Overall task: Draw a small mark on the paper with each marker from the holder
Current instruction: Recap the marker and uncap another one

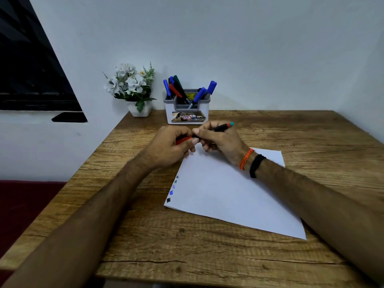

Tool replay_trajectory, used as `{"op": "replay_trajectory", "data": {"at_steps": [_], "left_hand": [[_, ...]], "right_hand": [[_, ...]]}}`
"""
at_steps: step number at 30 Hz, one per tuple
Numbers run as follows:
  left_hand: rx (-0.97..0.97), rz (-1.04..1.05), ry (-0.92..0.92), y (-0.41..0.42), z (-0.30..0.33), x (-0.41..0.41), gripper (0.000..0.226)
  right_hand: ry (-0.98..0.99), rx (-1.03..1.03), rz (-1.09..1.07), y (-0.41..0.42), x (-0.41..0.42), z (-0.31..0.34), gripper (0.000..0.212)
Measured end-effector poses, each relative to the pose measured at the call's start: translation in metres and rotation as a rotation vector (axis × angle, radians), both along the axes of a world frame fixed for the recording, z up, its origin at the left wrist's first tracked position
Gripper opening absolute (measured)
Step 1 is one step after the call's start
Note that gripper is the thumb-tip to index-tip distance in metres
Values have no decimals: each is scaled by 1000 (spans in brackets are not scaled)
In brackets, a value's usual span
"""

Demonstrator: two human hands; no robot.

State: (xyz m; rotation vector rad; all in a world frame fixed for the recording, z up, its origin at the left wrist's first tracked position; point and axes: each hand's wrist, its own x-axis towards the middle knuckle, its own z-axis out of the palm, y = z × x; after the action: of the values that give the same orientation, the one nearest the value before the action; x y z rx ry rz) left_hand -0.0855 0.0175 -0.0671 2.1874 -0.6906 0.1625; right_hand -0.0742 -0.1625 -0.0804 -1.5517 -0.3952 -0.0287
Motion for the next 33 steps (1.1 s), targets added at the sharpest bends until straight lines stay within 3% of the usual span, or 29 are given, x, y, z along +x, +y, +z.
{"op": "replay_trajectory", "data": {"at_steps": [8,17,24,27,30,33], "left_hand": [[168,3,-119,-2,-2,-1,18],[107,-17,-246,-4,1,-4,19],[94,-42,-153,-2,-2,-2,18],[159,7,-22,7,2,5,23],[219,48,45,17,5,7,33],[285,36,107,22,6,9,26]], "right_hand": [[-42,10,23,0,0,-1,20],[62,151,166,-4,2,3,24],[2,122,146,-8,8,-2,18],[30,144,114,-7,7,-1,5],[77,137,145,-8,4,-1,20],[102,116,247,-8,0,1,31]]}}
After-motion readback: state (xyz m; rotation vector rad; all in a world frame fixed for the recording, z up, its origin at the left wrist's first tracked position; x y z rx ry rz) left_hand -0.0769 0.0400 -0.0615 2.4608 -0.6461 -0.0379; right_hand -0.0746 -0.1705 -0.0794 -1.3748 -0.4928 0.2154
